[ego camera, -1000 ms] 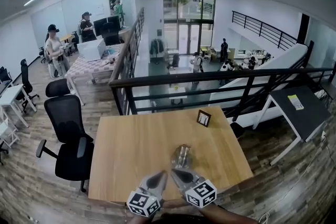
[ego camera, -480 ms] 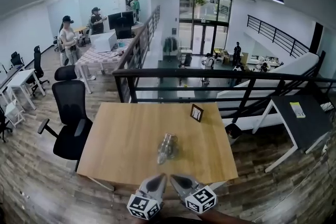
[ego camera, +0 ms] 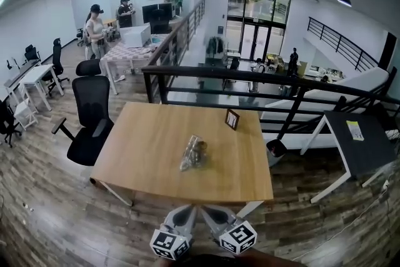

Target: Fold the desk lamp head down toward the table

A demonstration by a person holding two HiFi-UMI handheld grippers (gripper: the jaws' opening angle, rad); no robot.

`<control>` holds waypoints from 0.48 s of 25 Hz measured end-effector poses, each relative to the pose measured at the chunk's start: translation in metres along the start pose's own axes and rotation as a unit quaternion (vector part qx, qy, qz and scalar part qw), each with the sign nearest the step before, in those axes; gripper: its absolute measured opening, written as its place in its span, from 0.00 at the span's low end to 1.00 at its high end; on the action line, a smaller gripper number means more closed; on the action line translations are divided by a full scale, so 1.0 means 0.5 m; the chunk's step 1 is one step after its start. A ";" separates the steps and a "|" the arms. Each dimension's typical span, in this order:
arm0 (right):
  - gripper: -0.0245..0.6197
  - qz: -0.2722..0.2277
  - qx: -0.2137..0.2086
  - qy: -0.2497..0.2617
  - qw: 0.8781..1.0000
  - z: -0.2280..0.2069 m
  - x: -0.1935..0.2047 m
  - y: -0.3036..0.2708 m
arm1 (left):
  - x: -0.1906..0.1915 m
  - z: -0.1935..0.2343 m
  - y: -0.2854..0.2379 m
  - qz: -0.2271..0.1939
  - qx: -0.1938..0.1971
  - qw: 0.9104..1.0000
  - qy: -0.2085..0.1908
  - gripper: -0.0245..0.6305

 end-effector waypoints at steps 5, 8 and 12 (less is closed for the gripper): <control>0.04 0.000 -0.006 -0.004 1.000 0.030 -0.004 0.016 | -0.017 -0.020 0.030 0.000 -0.004 1.000 -0.001 0.04; 0.04 -0.001 -0.007 0.000 1.000 0.046 0.005 0.029 | -0.007 -0.034 0.044 -0.001 -0.006 1.000 -0.007 0.04; 0.04 -0.002 -0.001 -0.008 1.000 0.049 0.010 0.034 | 0.005 -0.043 0.049 0.006 0.001 1.000 -0.008 0.04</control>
Point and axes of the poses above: the fingertips, and each gripper's own axes: y backward along the fingers, z to its left, x out of its underside, the point moved 6 cm from there along y, backward along the fingers, and after that the axes turned 4 degrees about x, right-handed, at the moved point
